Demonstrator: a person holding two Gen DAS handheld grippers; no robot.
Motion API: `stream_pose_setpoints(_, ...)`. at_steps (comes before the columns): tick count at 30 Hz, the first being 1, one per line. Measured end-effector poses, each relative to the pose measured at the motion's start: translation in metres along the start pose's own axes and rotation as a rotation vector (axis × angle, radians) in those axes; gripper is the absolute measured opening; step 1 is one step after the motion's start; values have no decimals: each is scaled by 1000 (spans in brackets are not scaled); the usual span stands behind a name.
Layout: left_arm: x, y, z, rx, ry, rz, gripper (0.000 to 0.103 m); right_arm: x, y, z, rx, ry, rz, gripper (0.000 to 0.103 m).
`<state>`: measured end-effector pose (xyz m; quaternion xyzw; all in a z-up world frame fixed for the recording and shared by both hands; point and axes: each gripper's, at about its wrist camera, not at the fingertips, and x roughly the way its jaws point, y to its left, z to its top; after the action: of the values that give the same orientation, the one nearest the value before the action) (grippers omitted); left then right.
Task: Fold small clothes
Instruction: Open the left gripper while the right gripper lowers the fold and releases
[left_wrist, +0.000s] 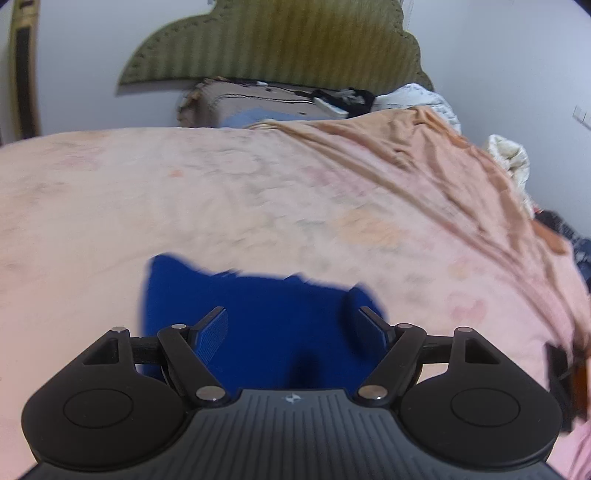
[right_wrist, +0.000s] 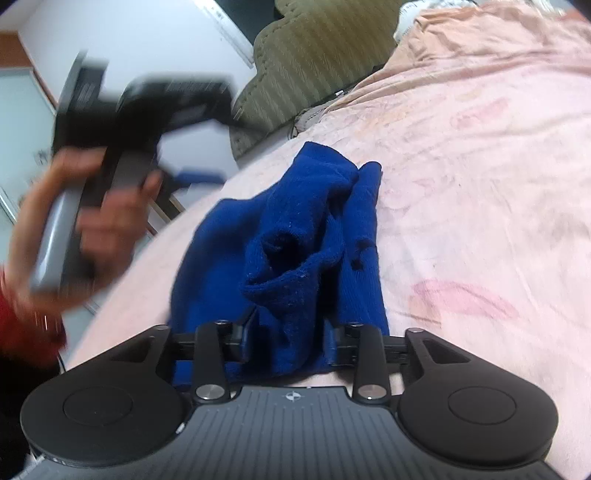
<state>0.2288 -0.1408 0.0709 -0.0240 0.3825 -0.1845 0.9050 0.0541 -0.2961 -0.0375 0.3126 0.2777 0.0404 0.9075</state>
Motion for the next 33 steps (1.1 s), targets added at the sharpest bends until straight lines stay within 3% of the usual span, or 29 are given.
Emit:
stream_pose_setpoints(5, -25, 21, -39, 6, -16, 75, 77, -6, -24, 5, 134, -22, 58, 42)
stream_pose_setpoints(6, -29, 24, -45, 4, -17, 82, 77, -6, -28, 6, 157, -25, 66, 29)
stream_pose_setpoints(8, -36, 27, -56, 4, -19, 98, 77, -8, -33, 6, 187, -41, 40, 15)
stream_pose_setpoints(11, -41, 28, -69, 27, -11, 118, 77, -10, -42, 6, 222, -46, 27, 12)
stream_pose_setpoints(14, -43, 26, -80, 63, -9, 138, 77, -14, -43, 6, 223, -22, 16, 21)
stream_pose_setpoints(19, -44, 19, -85, 99, -27, 146, 77, -27, -33, 34, 137, -120, -32, 38)
stream_pose_setpoints(23, -43, 12, -88, 123, -30, 143, 77, -6, -29, 65, 111, -60, 11, 52)
stream_pose_setpoints(27, -39, 10, -91, 131, -22, 142, 77, 31, -12, 84, 39, 7, 25, 56)
stream_pose_setpoints(28, -38, 9, -90, 132, -20, 140, 77, 38, -8, 88, 20, 23, 14, 52)
stream_pose_setpoints(30, -37, 11, -90, 133, -19, 143, 77, 52, -5, 91, 2, 26, -47, 8)
stream_pose_setpoints(33, -34, 14, -91, 128, -10, 144, 77, 52, -10, 93, 29, -19, -102, 8)
